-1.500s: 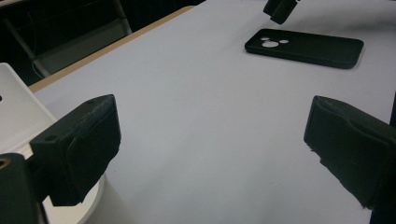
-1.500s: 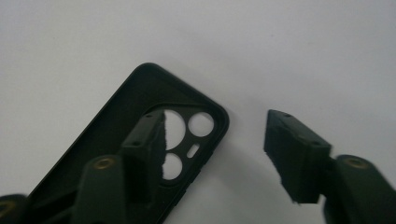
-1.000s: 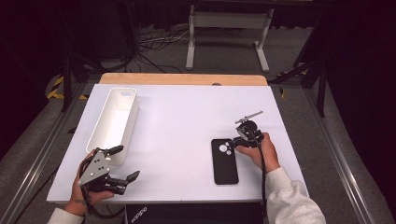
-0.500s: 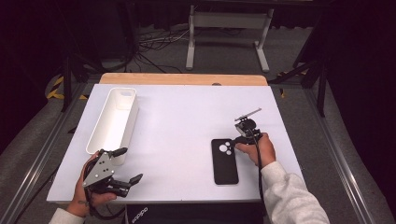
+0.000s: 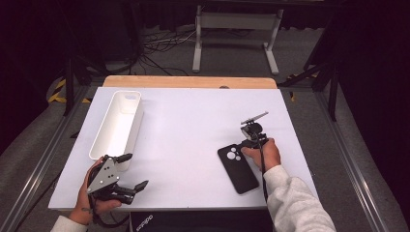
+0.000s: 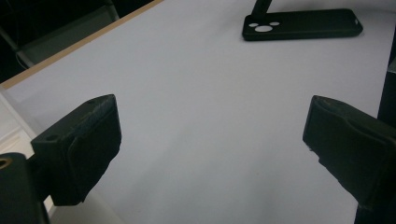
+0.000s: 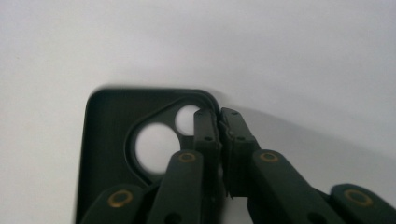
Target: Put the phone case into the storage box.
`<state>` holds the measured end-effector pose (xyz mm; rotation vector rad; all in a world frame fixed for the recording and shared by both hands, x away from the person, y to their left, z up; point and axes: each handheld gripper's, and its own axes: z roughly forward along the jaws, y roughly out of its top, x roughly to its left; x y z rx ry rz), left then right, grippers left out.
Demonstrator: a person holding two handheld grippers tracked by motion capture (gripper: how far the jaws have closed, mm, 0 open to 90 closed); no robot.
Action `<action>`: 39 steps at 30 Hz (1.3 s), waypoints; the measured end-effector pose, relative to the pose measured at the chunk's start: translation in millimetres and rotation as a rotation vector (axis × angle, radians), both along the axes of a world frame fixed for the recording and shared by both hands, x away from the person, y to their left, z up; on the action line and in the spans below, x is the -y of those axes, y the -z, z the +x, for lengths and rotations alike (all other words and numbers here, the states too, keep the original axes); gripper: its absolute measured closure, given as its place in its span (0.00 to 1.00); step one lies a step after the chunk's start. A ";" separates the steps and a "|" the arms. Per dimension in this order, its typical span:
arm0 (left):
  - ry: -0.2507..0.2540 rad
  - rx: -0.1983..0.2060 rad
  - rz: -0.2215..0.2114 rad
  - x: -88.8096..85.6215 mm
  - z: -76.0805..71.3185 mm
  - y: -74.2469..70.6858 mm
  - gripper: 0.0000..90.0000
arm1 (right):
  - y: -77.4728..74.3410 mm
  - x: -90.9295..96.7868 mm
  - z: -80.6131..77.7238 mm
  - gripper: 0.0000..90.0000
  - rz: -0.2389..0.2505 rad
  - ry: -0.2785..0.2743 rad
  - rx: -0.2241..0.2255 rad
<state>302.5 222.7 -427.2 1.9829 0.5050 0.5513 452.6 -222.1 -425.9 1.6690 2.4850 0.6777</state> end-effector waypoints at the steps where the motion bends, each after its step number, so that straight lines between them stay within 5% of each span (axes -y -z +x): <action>1: -0.001 -0.002 -0.006 0.1 0.1 0.2 0.06 | 0.2 -0.6 -0.4 0.97 -0.004 0.004 0.010; 8: 0.002 -0.004 -0.005 1.8 0.4 0.3 0.06 | -5.2 1.4 -7.2 0.97 -0.009 0.032 0.097; 19: 0.001 -0.004 -0.002 2.4 0.9 0.7 0.06 | -28.3 18.9 -22.5 0.98 0.149 0.134 0.316; 31: -0.024 0.002 -0.015 7.9 2.2 -0.6 0.07 | -42.6 22.1 -42.1 0.98 0.243 0.108 0.478; 36: -0.065 0.004 -0.041 11.6 4.8 -2.7 0.08 | -47.2 20.6 -53.9 0.98 0.295 0.084 0.602; 39: -0.067 0.007 -0.043 13.3 6.0 -3.3 0.09 | -49.1 19.0 -56.5 0.98 0.299 0.074 0.622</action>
